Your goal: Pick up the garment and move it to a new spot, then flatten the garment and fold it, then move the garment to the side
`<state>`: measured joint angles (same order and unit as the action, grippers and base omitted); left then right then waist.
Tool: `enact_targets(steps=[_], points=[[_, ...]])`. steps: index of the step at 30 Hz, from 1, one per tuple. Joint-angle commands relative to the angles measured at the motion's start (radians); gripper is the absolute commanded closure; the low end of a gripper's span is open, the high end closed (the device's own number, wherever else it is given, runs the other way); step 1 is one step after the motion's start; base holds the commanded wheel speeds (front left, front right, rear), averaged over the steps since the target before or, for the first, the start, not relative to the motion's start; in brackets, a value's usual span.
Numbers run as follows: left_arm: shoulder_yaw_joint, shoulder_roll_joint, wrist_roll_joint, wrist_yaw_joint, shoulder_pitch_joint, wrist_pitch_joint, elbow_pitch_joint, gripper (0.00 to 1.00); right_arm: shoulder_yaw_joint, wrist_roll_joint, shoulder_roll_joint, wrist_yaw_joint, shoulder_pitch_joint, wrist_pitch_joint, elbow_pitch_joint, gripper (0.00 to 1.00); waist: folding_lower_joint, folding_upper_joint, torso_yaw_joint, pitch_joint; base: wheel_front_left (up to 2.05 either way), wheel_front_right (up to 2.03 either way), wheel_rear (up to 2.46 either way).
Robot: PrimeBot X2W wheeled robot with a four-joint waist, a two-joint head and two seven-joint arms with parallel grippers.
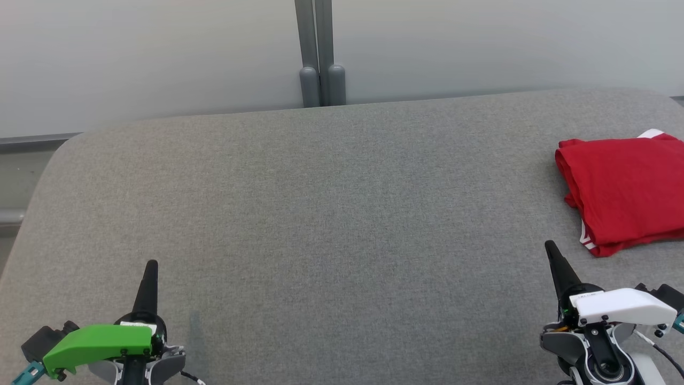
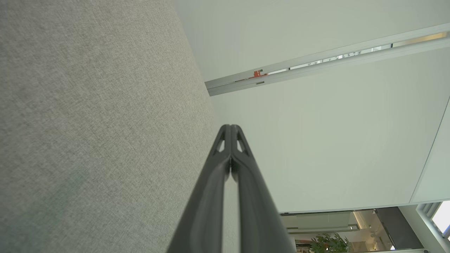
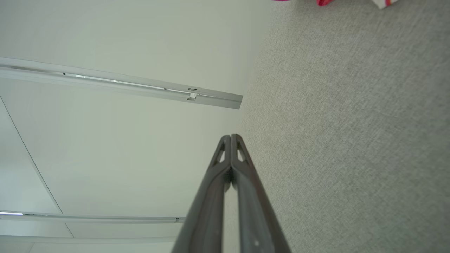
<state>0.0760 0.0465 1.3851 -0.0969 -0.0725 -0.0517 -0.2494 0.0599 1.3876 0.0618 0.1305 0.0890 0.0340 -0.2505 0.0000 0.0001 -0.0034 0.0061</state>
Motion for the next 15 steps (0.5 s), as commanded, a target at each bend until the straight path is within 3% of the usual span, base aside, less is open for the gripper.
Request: enact_targets(steps=[1, 15], points=[[0.007, 0.005, 0.027, -0.009, -0.022, -0.006, 0.007, 1.00, 0.006, 0.022, 0.004, 0.000, 0.019, 0.007, 0.010, 1.00, 0.0000, -0.0001, 0.000, 0.000, 0.00, 0.00, 0.00], [0.023, 0.006, 0.119, -0.021, -0.033, -0.033, 0.006, 1.00, 0.022, 0.125, 0.003, 0.000, 0.020, 0.036, 0.009, 1.00, 0.0000, -0.0001, 0.002, -0.001, 0.00, 0.00, 0.00]])
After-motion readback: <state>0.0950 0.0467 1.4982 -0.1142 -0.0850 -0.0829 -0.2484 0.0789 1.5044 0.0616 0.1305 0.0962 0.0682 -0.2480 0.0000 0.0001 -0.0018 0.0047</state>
